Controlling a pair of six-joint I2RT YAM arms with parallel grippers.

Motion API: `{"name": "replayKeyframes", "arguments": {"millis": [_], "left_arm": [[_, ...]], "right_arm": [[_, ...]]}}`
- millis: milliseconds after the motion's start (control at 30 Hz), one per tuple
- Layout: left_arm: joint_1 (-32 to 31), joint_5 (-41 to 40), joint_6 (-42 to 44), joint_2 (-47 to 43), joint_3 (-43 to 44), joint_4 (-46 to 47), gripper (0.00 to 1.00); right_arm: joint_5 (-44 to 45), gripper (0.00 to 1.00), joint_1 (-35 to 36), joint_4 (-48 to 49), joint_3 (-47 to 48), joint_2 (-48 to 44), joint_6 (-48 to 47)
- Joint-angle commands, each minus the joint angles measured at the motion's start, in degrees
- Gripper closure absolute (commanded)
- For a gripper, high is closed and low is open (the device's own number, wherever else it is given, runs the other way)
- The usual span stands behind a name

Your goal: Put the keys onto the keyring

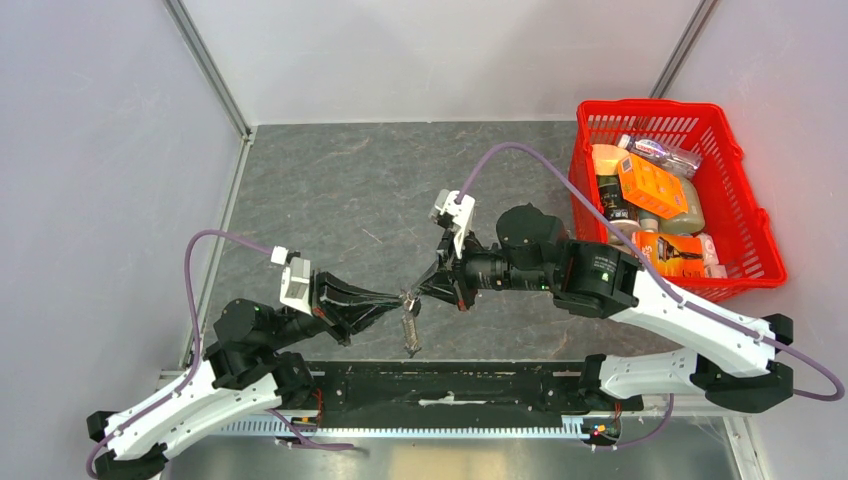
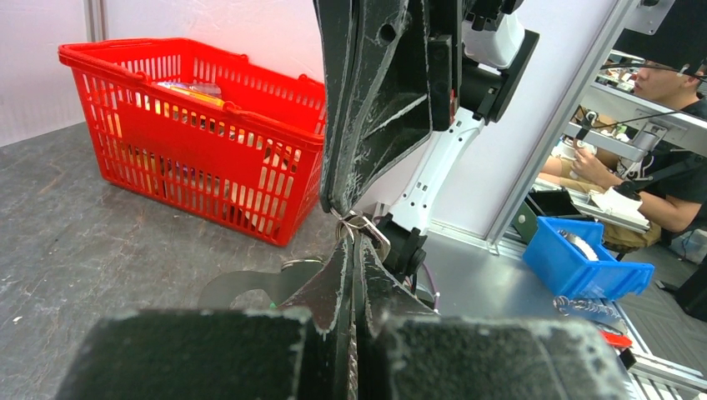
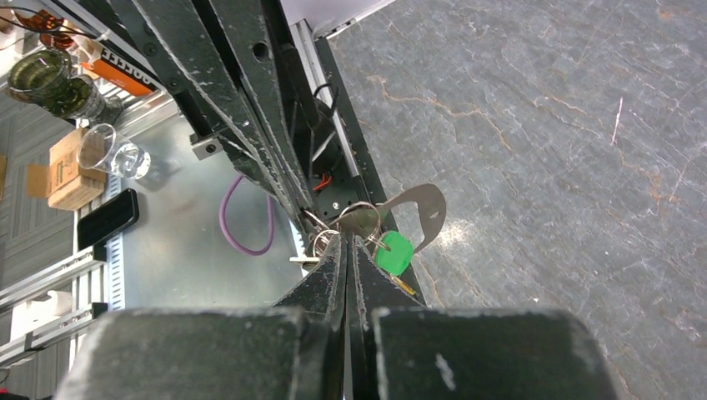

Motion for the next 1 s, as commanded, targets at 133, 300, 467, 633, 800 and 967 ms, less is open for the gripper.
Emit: {"name": "replayKeyframes", "arguments": {"millis": [133,300,467,633,800,967], "left_arm": [[0.15,-0.83,0.12,-0.87,1.77,3.77,0.98],[0.16,-0.84,0.19,-0.75,1.85,3.71,0.98],[0.18,-0.83,0.27,-0.55,1.86,3.66,0.98],[0.12,-0.83,0.23,-0.66,2.02,2.90,0.98],[0.13,-1.09,-0.02,-1.51,2.17,1.83,0.98],[0.21,-0.95,-0.50,-1.58,2.60,0.61,0.98]], "right_arm": [[4.05,1.00,0.77,0.81,-2.49,-1.63,-0.77],[4.42,1.00,0.91,0.80,-2.59,-1.75,-0.86],[5.88,1.00,0.96,0.80,-2.50,-2.39,-1.07],[9.71,1.00,0.96,-0.56,-3.21,-3.25,-1.35],[16.58,1.00,0.92,-0.75,-8.36,-3.48,-1.38],[22.32,1.00,0.70,0.75,-14.22,-3.15,-0.79]]}}
